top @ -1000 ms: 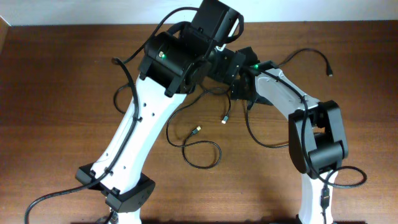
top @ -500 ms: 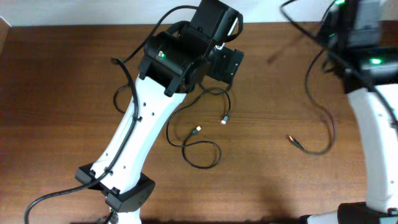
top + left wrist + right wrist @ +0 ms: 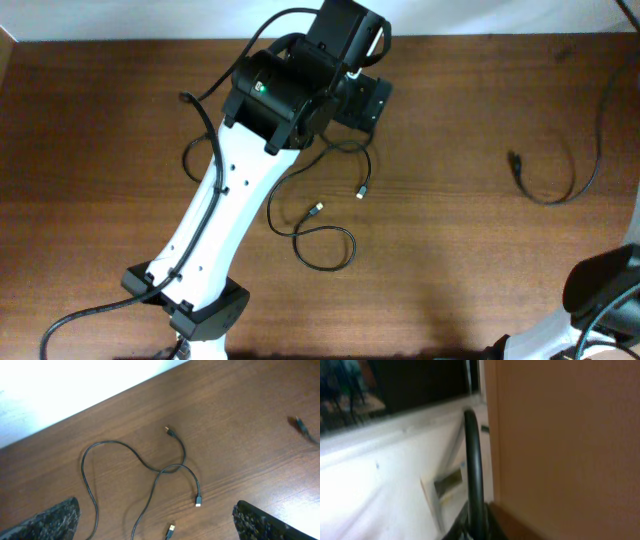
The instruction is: Untangle cables
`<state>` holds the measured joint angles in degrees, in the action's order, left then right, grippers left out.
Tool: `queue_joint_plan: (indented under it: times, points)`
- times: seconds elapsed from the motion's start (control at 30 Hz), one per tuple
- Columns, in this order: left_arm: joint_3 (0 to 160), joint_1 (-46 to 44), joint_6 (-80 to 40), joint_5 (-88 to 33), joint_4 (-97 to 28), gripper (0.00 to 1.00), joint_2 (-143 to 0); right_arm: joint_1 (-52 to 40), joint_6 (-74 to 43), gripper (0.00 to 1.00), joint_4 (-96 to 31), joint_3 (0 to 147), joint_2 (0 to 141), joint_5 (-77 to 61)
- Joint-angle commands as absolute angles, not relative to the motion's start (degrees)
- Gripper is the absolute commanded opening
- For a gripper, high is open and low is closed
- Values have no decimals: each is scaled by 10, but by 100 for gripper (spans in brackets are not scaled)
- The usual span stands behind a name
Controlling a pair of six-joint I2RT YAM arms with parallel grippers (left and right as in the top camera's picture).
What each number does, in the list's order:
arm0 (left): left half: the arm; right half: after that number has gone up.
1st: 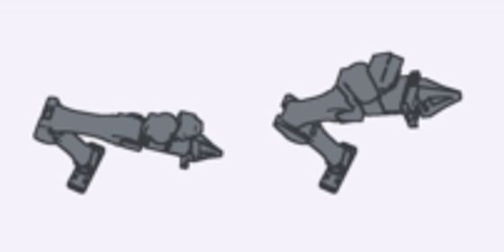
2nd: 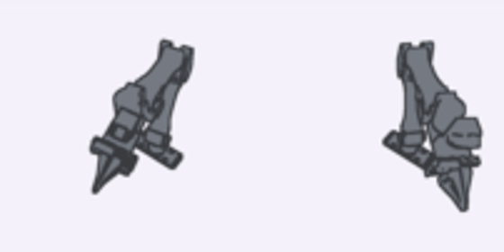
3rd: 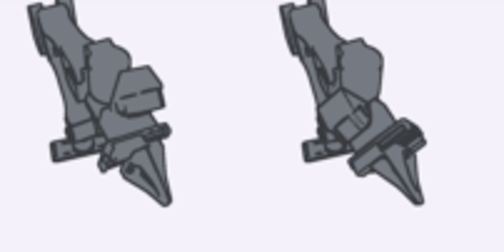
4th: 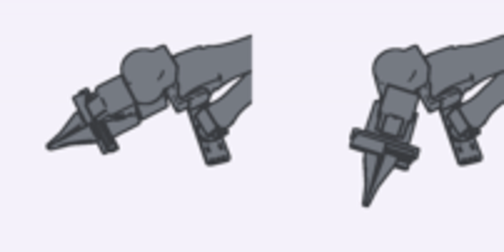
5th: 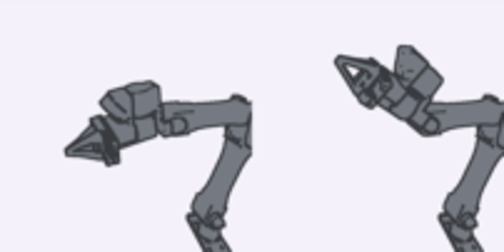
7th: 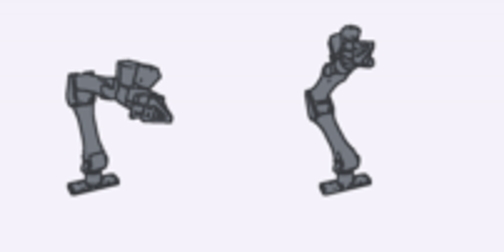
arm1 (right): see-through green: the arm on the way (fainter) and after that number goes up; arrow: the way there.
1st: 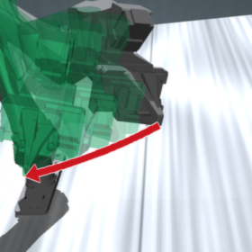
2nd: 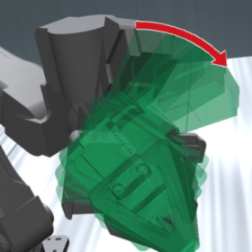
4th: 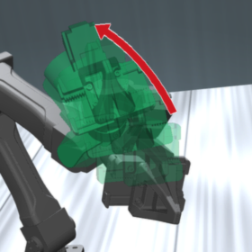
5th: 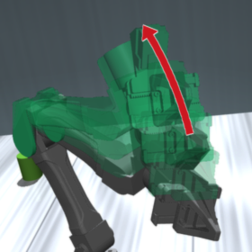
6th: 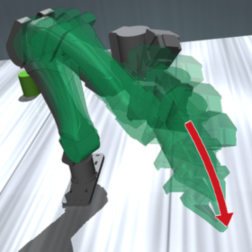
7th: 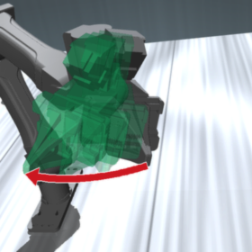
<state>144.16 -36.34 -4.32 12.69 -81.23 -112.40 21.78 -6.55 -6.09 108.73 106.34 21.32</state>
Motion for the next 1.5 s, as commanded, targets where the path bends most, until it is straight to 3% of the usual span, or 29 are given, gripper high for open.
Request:
queue_joint_plan:
  times: [0.0,0.13,0.27,0.43,0.57,0.67,0.8,0.9,0.97,1.07,1.27,1.4,1.43,1.47]
  points:
    - [1443,-362,-43,139,-813,99,-1126,218,-35,4,65,1095,1098,197]
    - [1443,-362,-43,189,-811,99,-1126,218,-32,4,163,1096,1194,190]
    - [1443,-362,-43,211,-811,99,-1126,218,-36,4,29,1096,1327,166]
    - [1443,-362,-43,213,-817,99,-1126,218,-170,4,-160,1095,1395,49]
    - [1443,-362,-43,213,-837,99,-1126,218,-130,4,-172,1123,1395,45]
    - [1443,-362,-43,213,-835,99,-1126,212,-97,4,-171,1253,1395,45]
    - [1443,-362,-43,213,-820,99,-1126,188,-62,4,-177,1591,1395,47]
    - [1443,-362,-43,215,-818,99,-1126,174,-64,4,-101,1757,1395,36]
    - [1443,-362,-43,215,-822,99,-1126,173,-64,4,-136,1739,1398,36]
    - [1443,-362,-43,215,-830,99,-1126,178,-58,4,-156,1562,1401,36]
    - [1443,-360,-43,236,-826,99,-1126,186,-58,4,-40,1183,1401,36]
    - [1443,-359,-43,236,-828,99,-1126,200,-58,4,-43,1089,1403,36]
    - [1443,-359,-43,236,-828,99,-1126,201,-58,34,-46,1086,1403,36]
    - [1443,-359,-43,236,-828,99,-1126,201,-58,99,-48,1086,1403,36]
